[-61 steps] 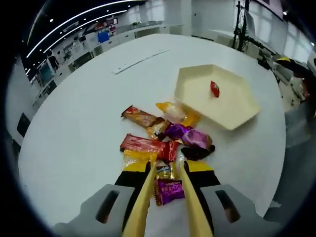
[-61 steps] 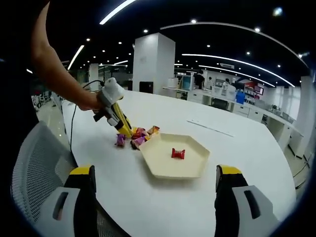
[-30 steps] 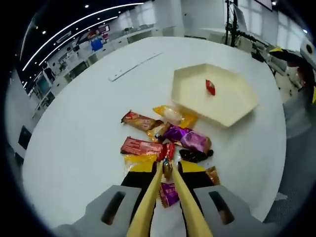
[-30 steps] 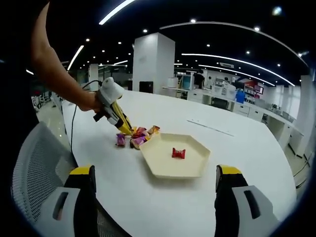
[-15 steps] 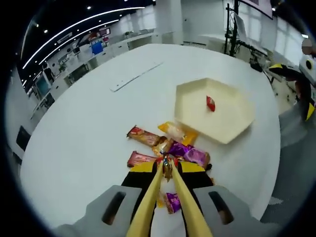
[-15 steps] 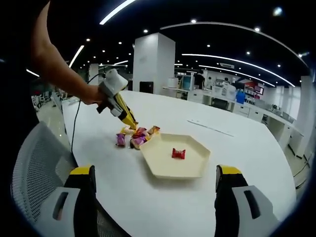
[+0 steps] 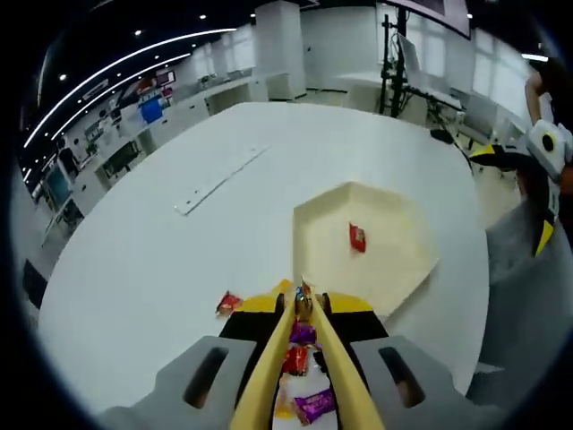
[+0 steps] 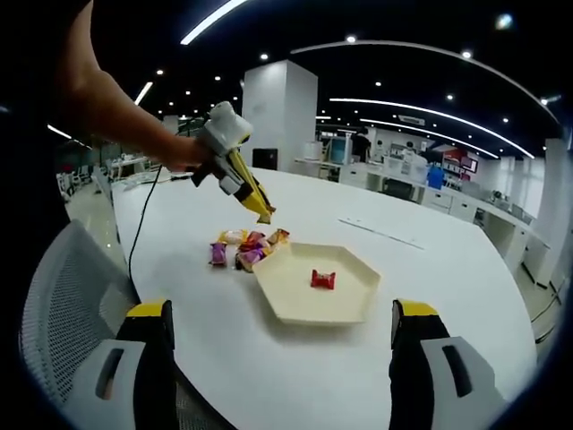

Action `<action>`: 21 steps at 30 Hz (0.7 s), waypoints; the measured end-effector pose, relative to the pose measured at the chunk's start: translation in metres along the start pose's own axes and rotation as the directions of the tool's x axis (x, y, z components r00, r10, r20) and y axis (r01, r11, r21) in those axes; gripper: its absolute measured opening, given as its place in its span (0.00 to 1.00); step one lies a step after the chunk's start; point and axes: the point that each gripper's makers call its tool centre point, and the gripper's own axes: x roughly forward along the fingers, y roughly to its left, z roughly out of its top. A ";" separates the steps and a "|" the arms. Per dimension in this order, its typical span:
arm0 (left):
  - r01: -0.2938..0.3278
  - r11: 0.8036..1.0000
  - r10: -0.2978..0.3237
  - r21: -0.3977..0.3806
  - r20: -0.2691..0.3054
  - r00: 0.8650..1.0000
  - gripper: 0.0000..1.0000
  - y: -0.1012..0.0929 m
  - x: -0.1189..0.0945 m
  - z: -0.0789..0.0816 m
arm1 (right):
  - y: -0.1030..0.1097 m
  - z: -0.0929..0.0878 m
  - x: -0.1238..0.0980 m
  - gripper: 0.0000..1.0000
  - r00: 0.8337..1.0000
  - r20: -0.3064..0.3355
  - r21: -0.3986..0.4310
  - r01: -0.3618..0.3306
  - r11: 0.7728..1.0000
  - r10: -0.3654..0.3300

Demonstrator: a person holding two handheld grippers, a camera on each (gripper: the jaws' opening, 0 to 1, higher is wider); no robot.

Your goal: Place the target food into the container with the food tongs after gripping and lifting it, then release it inside without dropping or visibly crushing the food.

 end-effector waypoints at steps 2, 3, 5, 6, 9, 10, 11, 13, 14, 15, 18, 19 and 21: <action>0.032 0.999 -0.032 0.006 0.004 0.999 0.13 -0.008 0.005 0.011 | 0.000 0.000 0.000 0.99 1.000 0.001 -0.001 0.002 1.000 -0.002; 0.042 0.999 -0.042 0.007 0.006 0.999 0.13 -0.012 0.007 0.015 | 0.000 0.000 0.000 0.99 1.000 0.000 -0.002 0.002 1.000 -0.002; 0.067 0.998 -0.067 0.019 0.008 0.998 0.13 -0.021 0.014 0.023 | -0.001 0.000 0.000 0.99 1.000 0.002 -0.001 0.004 1.000 -0.004; 0.077 0.997 -0.077 0.024 0.011 0.997 0.13 -0.025 0.017 0.027 | -0.001 0.000 0.000 0.99 1.000 0.002 -0.001 0.005 1.000 -0.005; 0.115 0.992 -0.115 0.042 0.013 0.993 0.13 -0.041 0.027 0.040 | -0.002 0.000 0.000 0.99 1.000 0.001 -0.002 0.010 1.000 -0.010; 0.126 0.991 -0.127 0.046 0.015 0.992 0.13 -0.046 0.030 0.045 | -0.002 0.000 0.000 0.99 1.000 0.000 -0.001 0.010 1.000 -0.010; 0.134 0.990 -0.135 0.050 0.020 0.991 0.13 -0.049 0.032 0.049 | -0.002 -0.001 0.000 0.99 1.000 -0.003 0.000 0.010 1.000 -0.010; 0.158 0.985 -0.160 0.066 0.025 0.987 0.13 -0.060 0.038 0.058 | -0.001 -0.001 0.000 0.99 1.000 -0.005 -0.002 0.009 1.000 -0.009; 0.169 0.983 -0.172 0.070 0.027 0.985 0.13 -0.064 0.039 0.062 | -0.001 -0.001 0.000 0.99 1.000 -0.006 -0.005 0.008 1.000 -0.008; 0.179 0.981 -0.182 0.079 0.028 0.983 0.13 -0.068 0.041 0.065 | -0.001 -0.001 0.000 0.99 1.000 -0.006 -0.005 0.007 1.000 -0.008; 0.221 0.970 -0.225 0.104 0.032 0.974 0.14 -0.083 0.047 0.076 | -0.001 -0.001 0.000 0.99 1.000 -0.006 -0.005 0.011 1.000 -0.011; 0.228 0.967 -0.233 0.115 0.034 0.972 0.16 -0.087 0.048 0.078 | -0.001 -0.001 0.000 0.99 1.000 -0.005 -0.004 0.011 1.000 -0.011; 0.236 0.963 -0.243 0.132 0.035 0.969 0.16 -0.093 0.049 0.081 | -0.002 -0.001 0.000 0.99 1.000 -0.006 -0.006 0.013 1.000 -0.013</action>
